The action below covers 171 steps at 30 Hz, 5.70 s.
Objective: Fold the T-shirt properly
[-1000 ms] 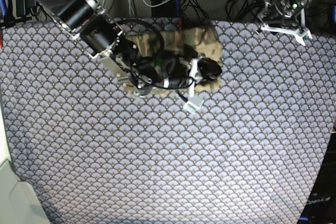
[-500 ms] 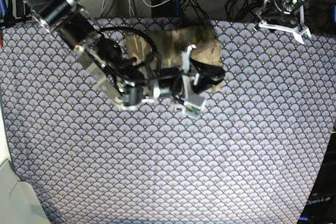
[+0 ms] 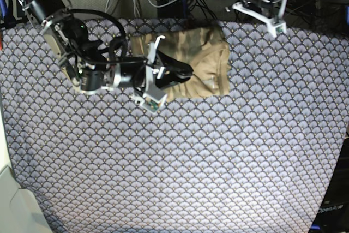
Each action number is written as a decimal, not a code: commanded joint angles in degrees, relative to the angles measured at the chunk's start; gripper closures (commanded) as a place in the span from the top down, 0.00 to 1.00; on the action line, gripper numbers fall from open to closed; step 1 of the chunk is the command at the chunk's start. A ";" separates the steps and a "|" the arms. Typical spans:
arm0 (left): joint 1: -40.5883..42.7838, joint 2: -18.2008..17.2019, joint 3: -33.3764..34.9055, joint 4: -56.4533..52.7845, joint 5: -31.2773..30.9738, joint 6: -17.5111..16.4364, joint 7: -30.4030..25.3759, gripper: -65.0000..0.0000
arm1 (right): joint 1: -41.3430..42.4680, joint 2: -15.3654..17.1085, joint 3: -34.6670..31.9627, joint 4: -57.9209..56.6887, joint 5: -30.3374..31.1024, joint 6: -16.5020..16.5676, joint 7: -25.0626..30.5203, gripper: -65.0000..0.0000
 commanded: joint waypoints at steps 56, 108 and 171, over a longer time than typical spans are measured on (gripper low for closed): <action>-41.29 12.33 11.99 -37.13 -0.07 -0.10 -6.64 0.00 | -13.59 4.05 25.06 -3.65 -17.84 -0.05 -7.24 0.13; -46.57 15.32 4.35 -32.03 0.19 -0.10 -4.18 0.00 | -15.35 -16.08 30.51 9.01 -57.67 3.86 -7.94 0.13; -17.73 8.90 -13.15 -8.47 -0.16 -3.04 -1.19 0.01 | -10.87 -27.51 14.60 10.06 -26.28 3.86 -15.15 0.13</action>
